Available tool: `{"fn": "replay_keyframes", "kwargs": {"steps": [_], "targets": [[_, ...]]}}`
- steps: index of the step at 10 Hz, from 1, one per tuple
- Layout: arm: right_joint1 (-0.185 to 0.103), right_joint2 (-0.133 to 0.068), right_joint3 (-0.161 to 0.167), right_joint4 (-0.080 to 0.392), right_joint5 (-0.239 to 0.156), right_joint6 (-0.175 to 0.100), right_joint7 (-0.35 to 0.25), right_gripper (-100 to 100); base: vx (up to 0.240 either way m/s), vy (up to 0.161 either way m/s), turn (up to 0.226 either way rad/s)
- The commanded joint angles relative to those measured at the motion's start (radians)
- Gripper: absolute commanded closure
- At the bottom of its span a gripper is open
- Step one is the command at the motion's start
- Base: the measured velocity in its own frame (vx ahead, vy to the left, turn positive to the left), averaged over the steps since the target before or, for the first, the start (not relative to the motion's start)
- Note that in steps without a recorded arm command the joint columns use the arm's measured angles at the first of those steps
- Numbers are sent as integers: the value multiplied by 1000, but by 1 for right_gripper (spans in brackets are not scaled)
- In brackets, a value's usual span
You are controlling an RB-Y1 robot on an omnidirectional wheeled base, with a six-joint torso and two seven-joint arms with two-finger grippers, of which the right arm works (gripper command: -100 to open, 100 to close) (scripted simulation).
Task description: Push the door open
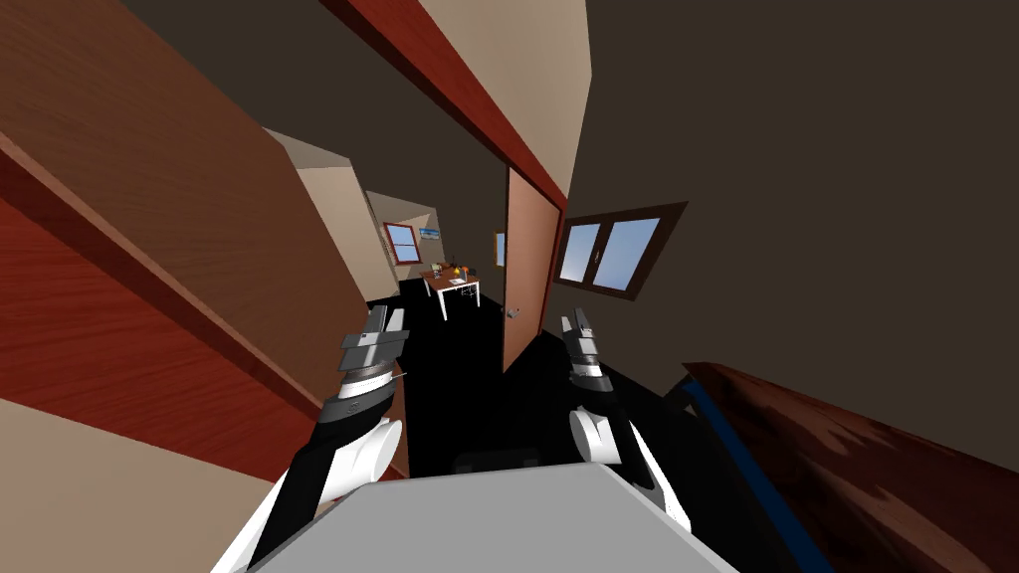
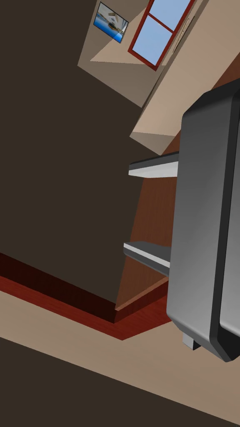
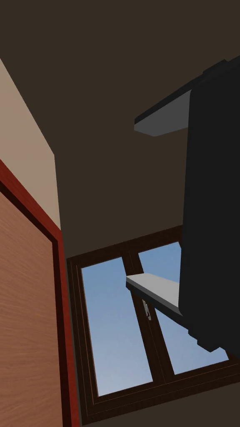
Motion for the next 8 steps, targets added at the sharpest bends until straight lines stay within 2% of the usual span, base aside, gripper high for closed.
{"fn": "replay_keyframes", "kwargs": {"steps": [1,8], "targets": [[-9,-3,8,36,1,-12,-4,-100,94,-46,86],[-50,-16,53,212,9,-58,-26,-100,89,-75,83]]}}
